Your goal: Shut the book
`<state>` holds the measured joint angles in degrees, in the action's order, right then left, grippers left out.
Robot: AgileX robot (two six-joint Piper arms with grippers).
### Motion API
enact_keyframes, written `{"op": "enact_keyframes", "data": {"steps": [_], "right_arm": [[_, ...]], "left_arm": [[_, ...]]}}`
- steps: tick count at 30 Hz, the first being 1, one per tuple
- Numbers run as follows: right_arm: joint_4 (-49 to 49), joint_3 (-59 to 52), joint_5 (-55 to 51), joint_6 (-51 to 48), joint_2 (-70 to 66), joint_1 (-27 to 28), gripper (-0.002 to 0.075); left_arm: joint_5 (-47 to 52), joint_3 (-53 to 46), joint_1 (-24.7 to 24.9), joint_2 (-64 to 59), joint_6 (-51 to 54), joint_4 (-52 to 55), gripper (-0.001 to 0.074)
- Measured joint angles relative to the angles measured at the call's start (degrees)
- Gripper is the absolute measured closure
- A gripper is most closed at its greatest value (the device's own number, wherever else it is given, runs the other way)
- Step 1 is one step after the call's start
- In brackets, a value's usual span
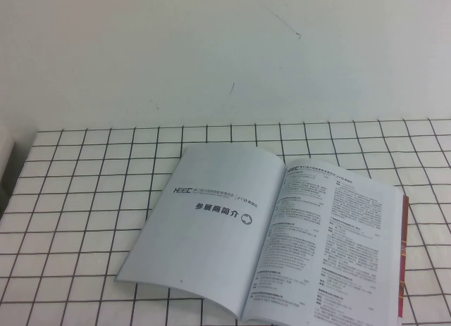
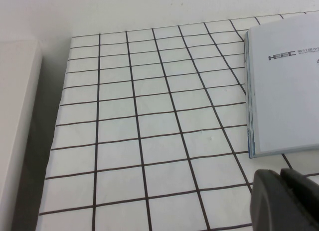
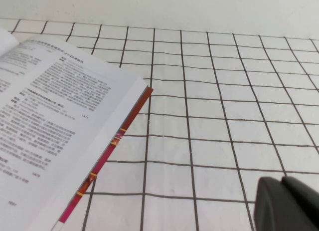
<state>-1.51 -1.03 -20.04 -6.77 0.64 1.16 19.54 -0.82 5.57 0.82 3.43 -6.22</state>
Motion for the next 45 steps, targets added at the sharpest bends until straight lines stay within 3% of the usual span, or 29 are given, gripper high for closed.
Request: {"op": "enact_keyframes", "data": {"steps": [15, 45], "right_arm": [[0.0, 0.0, 0.0, 0.0, 0.0, 0.0, 0.0729], [0.0, 0.0, 0.0, 0.0, 0.0, 0.0, 0.0729]], "left_arm": [[0.0, 0.0, 0.0, 0.0, 0.0, 0.0, 0.0738], [0.0, 0.0, -5.1, 0.0, -5.3, 0.0, 0.0738]]}}
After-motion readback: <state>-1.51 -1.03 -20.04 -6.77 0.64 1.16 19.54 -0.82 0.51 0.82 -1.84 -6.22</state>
